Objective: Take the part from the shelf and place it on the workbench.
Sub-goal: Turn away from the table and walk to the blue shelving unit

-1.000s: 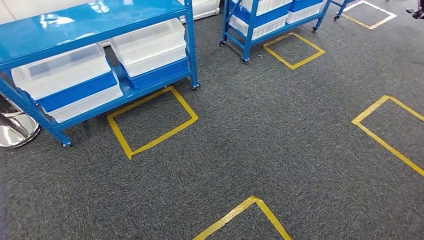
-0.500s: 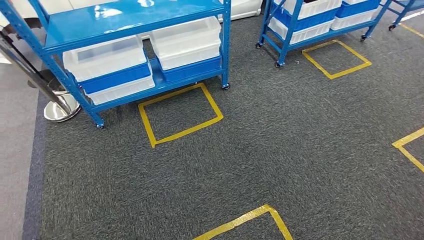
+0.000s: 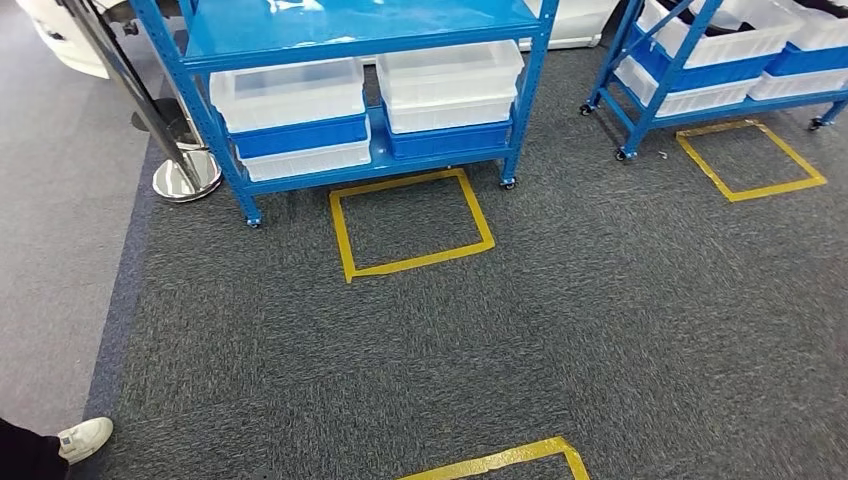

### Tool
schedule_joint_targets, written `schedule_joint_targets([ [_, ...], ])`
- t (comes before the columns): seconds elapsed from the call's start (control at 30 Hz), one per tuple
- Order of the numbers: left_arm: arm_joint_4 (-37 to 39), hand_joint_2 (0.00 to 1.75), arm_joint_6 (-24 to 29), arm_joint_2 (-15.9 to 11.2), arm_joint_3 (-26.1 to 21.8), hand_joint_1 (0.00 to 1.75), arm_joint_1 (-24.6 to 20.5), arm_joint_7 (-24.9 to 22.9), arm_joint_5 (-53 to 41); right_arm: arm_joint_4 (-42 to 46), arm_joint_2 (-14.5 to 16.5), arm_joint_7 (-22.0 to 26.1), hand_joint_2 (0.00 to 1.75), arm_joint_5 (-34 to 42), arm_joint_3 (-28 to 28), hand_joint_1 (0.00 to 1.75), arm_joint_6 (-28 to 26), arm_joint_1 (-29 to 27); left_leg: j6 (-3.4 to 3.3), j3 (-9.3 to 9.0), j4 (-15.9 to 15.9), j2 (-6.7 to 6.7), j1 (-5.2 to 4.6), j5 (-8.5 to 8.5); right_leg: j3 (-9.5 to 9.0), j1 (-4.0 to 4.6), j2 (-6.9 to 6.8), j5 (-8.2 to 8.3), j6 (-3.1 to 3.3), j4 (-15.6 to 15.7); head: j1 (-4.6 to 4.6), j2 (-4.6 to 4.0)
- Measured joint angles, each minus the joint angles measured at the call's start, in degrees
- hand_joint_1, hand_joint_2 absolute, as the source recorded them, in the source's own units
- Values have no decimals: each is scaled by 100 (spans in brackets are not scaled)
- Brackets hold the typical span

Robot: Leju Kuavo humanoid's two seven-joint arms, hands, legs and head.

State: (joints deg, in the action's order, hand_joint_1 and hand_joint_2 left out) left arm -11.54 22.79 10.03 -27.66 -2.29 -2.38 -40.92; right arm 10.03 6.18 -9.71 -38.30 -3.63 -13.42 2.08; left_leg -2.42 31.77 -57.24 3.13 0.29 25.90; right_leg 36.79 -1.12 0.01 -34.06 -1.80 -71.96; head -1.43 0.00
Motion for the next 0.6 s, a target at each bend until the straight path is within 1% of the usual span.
schedule_joint_targets([
  [0.03, 0, 0, -1, 2, -4, 0, 2, 7, 1, -1, -3, -4, 0, -7, 0, 0, 0, -4, 16, -2, -22, 84, 4, 11, -143, -16, 68, 247, 2, 371, 1, 0],
  [0.07, 0, 0, -2, 5, -7, 0, 0, 11, 1, -2, -5, -7, 0, -13, -1, 0, 0, -13, 40, 10, -52, 159, 1, 26, -291, -31, 206, 423, 10, 747, 2, 0],
  [0.1, 0, 0, -2, 8, -10, 0, -7, 15, 2, -4, -8, -8, 0, -18, -1, 0, 0, -19, 69, 34, -85, 233, 0, 38, -406, -43, 327, 538, 19, 1044, -1, 0],
  [0.13, 0, 0, -2, 10, -12, 0, -12, 21, 2, -5, -10, -8, 0, -22, -2, 0, 0, -20, 103, 64, -109, 292, 3, 45, -466, -44, 424, 575, 31, 1211, -2, 0],
  [0.17, 0, 0, -2, 10, -14, 0, -13, 27, 2, -6, -10, -7, 0, -25, -2, 0, 0, -15, 138, 90, -119, 346, 7, 43, -474, -35, 457, 549, 50, 1246, -4, 0],
  [0.2, 0, 0, -1, 11, -15, 0, -6, 32, 2, -5, -10, -7, 0, -26, -3, 0, -3, -1, 178, 111, -115, 405, 17, 34, -476, -31, 400, 556, 77, 1257, -7, 0],
  [0.23, 0, 0, 1, 11, -17, 0, 5, 36, 3, -4, -4, -4, 0, -27, -3, 0, -18, 10, 211, 121, -115, 418, 27, 36, -489, -35, 338, 566, 115, 1277, -6, 0],
  [0.27, 0, 0, 4, 11, -21, 0, 13, 33, 5, -3, 0, 11, 0, -23, -4, 0, -50, 12, 242, 142, -159, 345, 24, 71, -508, -44, 279, 577, 156, 1303, -9, 0],
  [0.3, 0, 0, 8, 11, -27, 0, 15, 24, 7, -3, 4, 33, 0, -7, -7, 0, -95, 6, 270, 209, -303, 207, 22, 172, -526, -54, 209, 588, 197, 1330, -16, 0],
  [0.33, 0, 0, 11, 11, -36, 0, 8, 13, 8, -3, 7, 59, 0, 18, -14, 0, -143, -5, 292, 324, -564, 31, 24, 332, -539, -54, 145, 593, 228, 1347, -24, 0],
  [0.37, 0, 0, 13, 11, -46, 0, 0, -1, 7, -3, 4, 81, 0, 45, -29, 0, -182, -17, 316, 488, -918, -127, 26, 525, -543, -43, 82, 589, 249, 1352, -30, 0],
  [0.4, 0, 0, 13, 11, -56, 0, -7, -15, 4, -4, 3, 92, 0, 68, -47, 0, -204, -24, 336, 667, -1300, -209, 39, 704, -542, -32, 21, 584, 262, 1350, -34, 0],
  [0.43, 0, 0, 12, 11, -64, 0, -9, -33, 4, -4, 1, 95, 0, 79, -66, 0, -213, -27, 353, 799, -1585, -245, 50, 799, -543, -23, -30, 578, 266, 1347, -33, 0],
  [0.47, 0, 0, 12, 11, -72, 0, -4, -55, 4, -4, 1, 96, 0, 81, -81, 0, -216, -26, 362, 842, -1688, -262, 57, 786, -546, -19, -68, 572, 266, 1343, -33, 0],
  [0.5, 0, 0, 11, 11, -80, 0, 1, -78, 7, -4, 1, 96, 0, 79, -91, 0, -216, -22, 363, 778, -1576, -272, 60, 668, -553, -17, -94, 565, 261, 1340, -33, 0],
  [0.53, 0, 0, 8, 11, -90, 0, 6, -98, 10, -4, 1, 96, 0, 73, -98, 0, -214, -18, 352, 611, -1259, -279, 60, 474, -566, -17, -114, 556, 251, 1337, -33, 0],
  [0.57, 0, 0, 3, 11, -100, 0, 8, -110, 10, -4, 2, 95, 0, 66, -103, 0, -209, -14, 327, 401, -845, -293, 56, 291, -578, -16, -129, 545, 238, 1335, -33, 0],
  [0.6, 0, 0, -5, 11, -109, 0, 4, -116, 11, -3, 4, 95, 0, 58, -104, 0, -205, -11, 296, 214, -484, -306, 42, 165, -586, -7, -140, 534, 216, 1328, -33, 0],
])
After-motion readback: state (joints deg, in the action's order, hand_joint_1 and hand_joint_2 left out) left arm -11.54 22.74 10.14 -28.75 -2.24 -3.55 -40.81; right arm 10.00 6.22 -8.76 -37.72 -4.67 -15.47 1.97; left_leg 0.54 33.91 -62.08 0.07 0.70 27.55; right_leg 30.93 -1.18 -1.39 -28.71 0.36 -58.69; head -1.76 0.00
